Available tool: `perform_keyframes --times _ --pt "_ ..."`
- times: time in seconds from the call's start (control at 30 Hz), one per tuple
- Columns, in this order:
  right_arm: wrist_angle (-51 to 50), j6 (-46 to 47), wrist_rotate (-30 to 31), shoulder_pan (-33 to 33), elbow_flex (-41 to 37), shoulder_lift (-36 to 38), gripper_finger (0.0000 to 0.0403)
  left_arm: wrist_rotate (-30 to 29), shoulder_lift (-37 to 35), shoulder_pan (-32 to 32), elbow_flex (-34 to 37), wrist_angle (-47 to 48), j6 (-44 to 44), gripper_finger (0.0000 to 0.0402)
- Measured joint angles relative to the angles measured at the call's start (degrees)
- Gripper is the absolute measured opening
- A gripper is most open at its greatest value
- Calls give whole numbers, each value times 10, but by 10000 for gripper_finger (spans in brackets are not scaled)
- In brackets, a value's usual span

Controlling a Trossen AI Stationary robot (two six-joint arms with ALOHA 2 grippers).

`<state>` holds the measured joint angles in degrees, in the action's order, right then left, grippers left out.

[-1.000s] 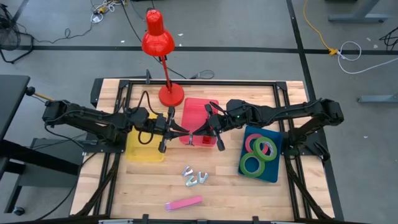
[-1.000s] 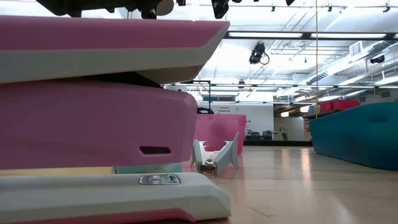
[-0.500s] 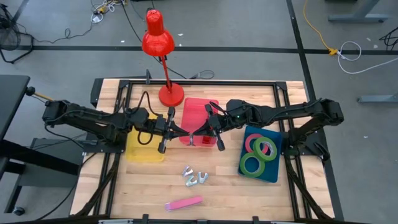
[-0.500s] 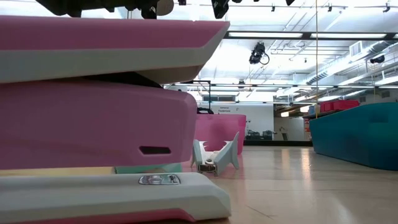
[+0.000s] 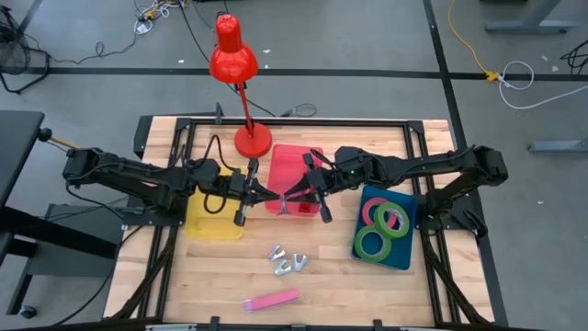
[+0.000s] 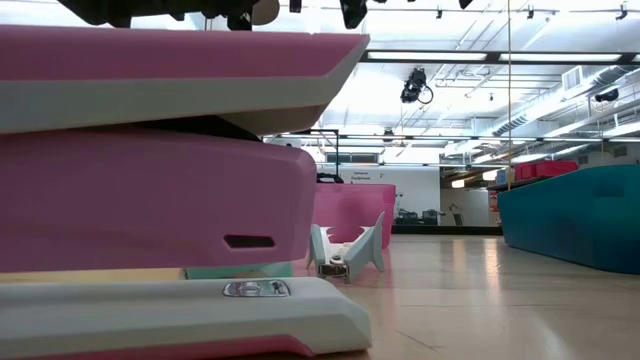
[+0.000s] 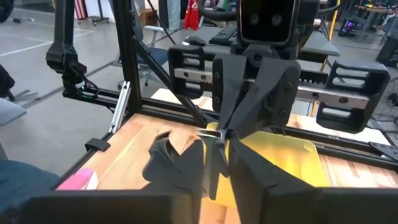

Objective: Pick and place Stapler, Stapler remover, tape
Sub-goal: Put the black staple remover into the yellow bin

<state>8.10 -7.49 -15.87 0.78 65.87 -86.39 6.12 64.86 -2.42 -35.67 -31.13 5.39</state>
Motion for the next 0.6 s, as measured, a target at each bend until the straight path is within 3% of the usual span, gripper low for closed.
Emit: perform_keyframes --times 0.33,0.6 --pt "4 25 -4 1 0 7 166 -7 -6 12 0 48 -2 1" --pt "-41 25 9 1 0 40 175 -12 -52 33 1 155 -3 1"
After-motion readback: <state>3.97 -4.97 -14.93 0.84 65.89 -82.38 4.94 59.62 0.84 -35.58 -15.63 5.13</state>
